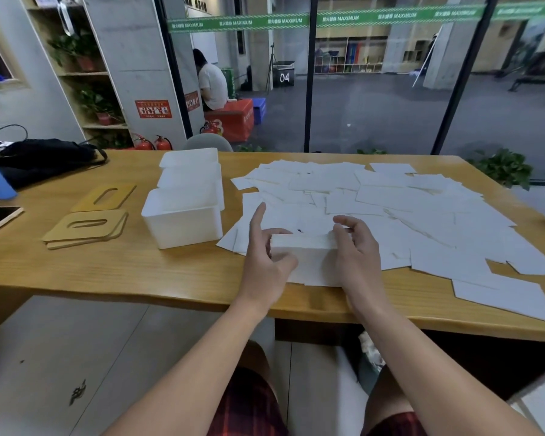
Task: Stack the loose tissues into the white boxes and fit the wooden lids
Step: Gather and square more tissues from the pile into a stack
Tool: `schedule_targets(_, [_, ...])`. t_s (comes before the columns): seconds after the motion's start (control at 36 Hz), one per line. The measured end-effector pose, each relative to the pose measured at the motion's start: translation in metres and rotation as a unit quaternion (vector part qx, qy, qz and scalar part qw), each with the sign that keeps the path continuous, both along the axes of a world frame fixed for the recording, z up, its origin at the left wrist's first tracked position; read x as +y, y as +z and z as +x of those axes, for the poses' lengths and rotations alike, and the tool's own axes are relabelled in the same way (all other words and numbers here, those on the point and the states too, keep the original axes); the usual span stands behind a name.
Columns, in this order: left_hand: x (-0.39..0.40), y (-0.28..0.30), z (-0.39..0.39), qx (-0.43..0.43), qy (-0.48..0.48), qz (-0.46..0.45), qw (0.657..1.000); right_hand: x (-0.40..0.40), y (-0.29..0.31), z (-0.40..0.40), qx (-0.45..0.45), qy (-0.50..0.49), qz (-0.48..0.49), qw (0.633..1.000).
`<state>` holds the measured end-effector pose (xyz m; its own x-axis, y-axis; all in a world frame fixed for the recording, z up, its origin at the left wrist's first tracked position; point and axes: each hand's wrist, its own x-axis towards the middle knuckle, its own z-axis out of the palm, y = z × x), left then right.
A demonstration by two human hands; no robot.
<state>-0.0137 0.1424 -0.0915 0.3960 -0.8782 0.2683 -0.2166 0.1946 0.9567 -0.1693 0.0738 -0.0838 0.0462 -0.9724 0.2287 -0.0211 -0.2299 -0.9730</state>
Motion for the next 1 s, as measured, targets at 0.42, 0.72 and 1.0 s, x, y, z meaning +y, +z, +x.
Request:
schedule_targets(0.42, [0.004, -0.005, -0.001, 0.006, 0.012, -0.005, 1.000, 0.009, 0.000, 0.006, 0.040, -0.010, -0.047, 0.998])
schedule_targets(0.72, [0.002, -0.003, -0.002, -0.022, 0.018, -0.001, 1.000, 0.016, 0.005, 0.006, 0.046, 0.030, -0.028, 0.998])
schedule_targets(1.0, [0.003, -0.002, 0.006, 0.005, 0.004, 0.020, 1.000, 0.015, 0.007, -0.038, 0.183, 0.170, -0.041, 0.968])
